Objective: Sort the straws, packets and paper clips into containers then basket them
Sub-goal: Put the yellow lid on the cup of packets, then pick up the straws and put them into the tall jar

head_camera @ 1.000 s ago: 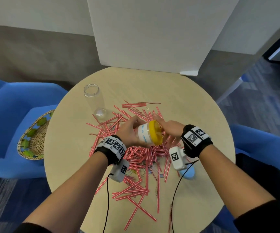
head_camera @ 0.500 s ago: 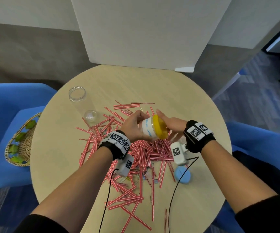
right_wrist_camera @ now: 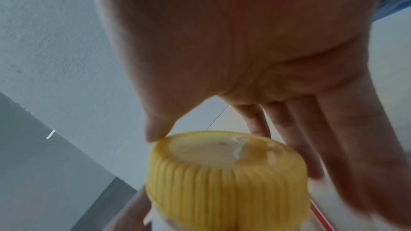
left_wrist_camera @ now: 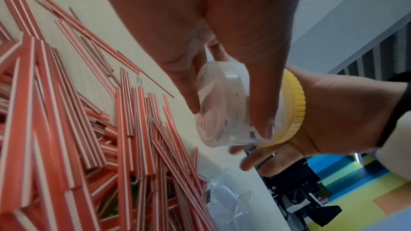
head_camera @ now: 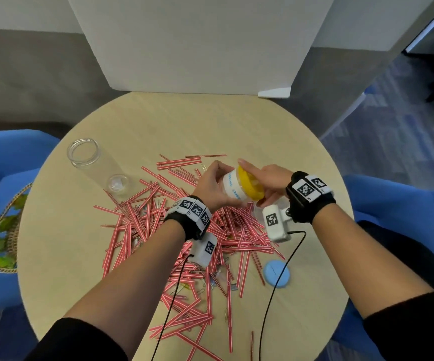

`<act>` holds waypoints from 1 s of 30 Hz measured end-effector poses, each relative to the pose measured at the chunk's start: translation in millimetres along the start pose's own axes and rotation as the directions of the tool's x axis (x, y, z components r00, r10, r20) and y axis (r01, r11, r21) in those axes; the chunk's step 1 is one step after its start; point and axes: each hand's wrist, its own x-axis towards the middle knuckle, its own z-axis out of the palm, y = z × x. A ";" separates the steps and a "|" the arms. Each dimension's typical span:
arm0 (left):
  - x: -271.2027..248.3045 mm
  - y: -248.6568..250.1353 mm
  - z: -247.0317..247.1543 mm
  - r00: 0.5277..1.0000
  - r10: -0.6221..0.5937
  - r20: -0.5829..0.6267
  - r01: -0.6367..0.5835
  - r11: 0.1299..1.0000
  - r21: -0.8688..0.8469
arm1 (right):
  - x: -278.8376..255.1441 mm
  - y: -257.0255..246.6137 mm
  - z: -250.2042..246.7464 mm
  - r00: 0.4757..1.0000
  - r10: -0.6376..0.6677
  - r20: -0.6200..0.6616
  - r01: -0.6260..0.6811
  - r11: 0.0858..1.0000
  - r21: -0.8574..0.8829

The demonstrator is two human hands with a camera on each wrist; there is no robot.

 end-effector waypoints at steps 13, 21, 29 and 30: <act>33.8 -16.3 5.4 0.999 -0.030 -0.040 0.044 0.908 0.416 | 34.9 9.0 -9.2 0.858 -0.295 -0.421 0.249 0.955 -0.162; 38.9 -38.3 0.1 0.981 -0.191 0.017 0.107 0.617 0.779 | 65.1 16.0 -18.3 0.817 -0.251 -0.519 0.023 0.914 -0.406; 40.6 -33.6 -5.5 0.977 -0.207 0.046 0.094 0.619 0.779 | 64.4 13.9 -14.4 0.828 -0.239 -0.507 -0.015 0.895 -0.446; 38.9 -31.0 -8.9 0.976 -0.209 0.058 0.090 0.636 0.766 | 60.6 11.5 -11.2 0.804 -0.272 -0.529 -0.016 0.879 -0.477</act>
